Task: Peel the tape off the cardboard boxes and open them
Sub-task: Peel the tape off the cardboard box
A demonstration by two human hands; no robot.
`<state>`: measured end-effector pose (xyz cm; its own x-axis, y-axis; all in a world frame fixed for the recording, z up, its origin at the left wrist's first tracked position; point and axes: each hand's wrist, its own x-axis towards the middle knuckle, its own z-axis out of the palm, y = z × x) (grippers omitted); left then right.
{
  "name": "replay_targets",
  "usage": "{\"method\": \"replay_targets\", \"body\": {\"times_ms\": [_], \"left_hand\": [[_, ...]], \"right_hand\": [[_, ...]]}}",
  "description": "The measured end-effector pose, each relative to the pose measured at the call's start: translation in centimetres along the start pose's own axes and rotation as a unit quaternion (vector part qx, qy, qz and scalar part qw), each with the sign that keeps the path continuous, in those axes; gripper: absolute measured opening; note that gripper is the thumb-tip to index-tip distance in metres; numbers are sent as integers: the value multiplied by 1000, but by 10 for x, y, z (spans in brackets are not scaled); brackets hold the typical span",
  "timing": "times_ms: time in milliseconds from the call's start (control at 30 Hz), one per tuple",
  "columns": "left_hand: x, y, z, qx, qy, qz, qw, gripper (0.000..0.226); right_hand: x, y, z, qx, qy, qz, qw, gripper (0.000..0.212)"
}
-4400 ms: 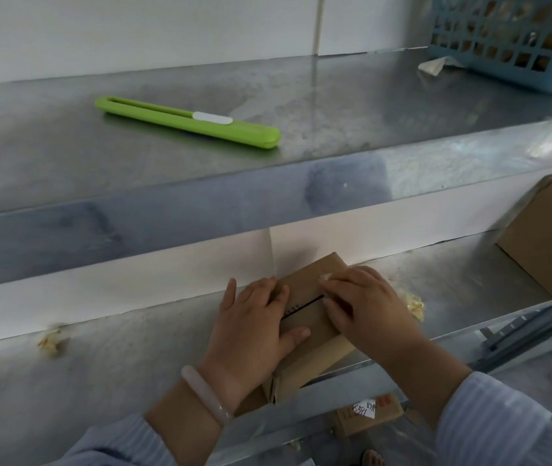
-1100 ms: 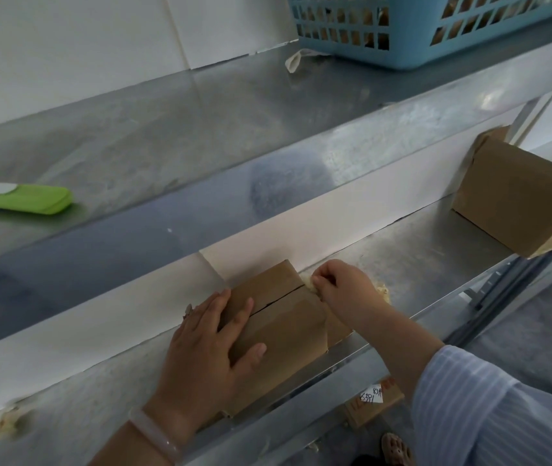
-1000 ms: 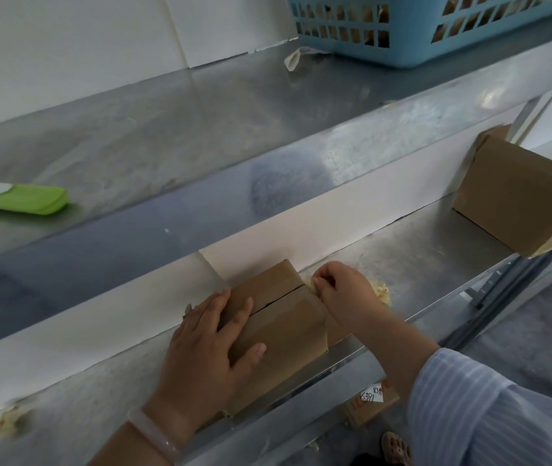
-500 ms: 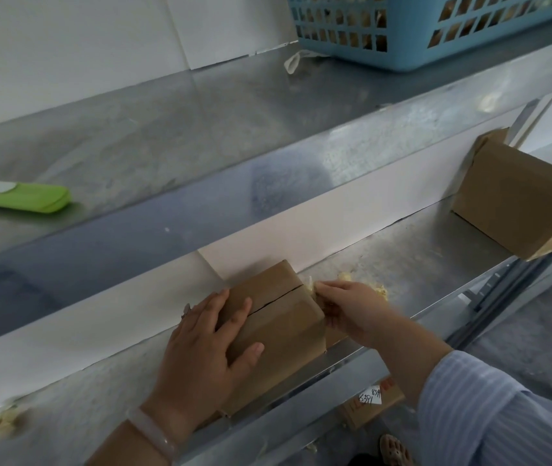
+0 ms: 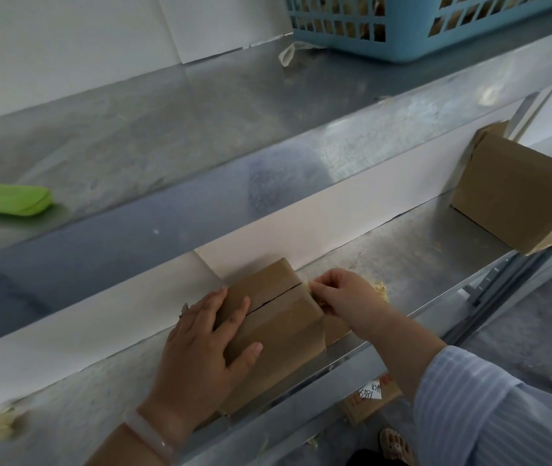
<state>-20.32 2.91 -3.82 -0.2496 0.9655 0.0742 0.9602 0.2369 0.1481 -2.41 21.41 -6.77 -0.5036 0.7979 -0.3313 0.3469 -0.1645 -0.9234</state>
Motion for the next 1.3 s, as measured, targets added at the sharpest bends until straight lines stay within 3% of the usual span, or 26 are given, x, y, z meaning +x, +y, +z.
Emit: {"method": "replay_targets", "body": {"times_ms": [167,267,367,467,567,633,767,867,1033,1167,1300], "left_hand": [[0,0,-1,4,-4,3,1000,70],[0,0,-1,3,-3,3,1000,71],[0,0,-1,4,-2,2,1000,71],[0,-1,-1,0,2,2,1000,69],[0,0,-1,-5,6,1,1000,67],[0,0,-1,-5,8,2,1000,67],[-1,0,0,-5,9,5,1000,68],[0,1,0,-8,10,5,1000,68],[1,1,0,-7,10,6,1000,68],[0,1,-1,-6,10,6,1000,68],[0,1,0,-5,10,3,1000,68]], "right_hand": [[-10,-5,11,-218,116,-149,958,14],[-9,2,9,-284,113,-213,928,15],[-6,3,11,-317,112,-214,917,13],[0,1,8,-275,103,-146,945,9],[1,5,-6,-51,52,-37,997,17],[-3,8,-15,125,7,32,992,21],[-5,9,-16,240,-102,90,961,23],[-5,2,-12,189,-127,88,970,22],[-2,-3,-6,58,-63,35,996,17],[-1,-1,1,34,-26,49,998,14],[-1,0,6,-86,39,17,995,17]]}}
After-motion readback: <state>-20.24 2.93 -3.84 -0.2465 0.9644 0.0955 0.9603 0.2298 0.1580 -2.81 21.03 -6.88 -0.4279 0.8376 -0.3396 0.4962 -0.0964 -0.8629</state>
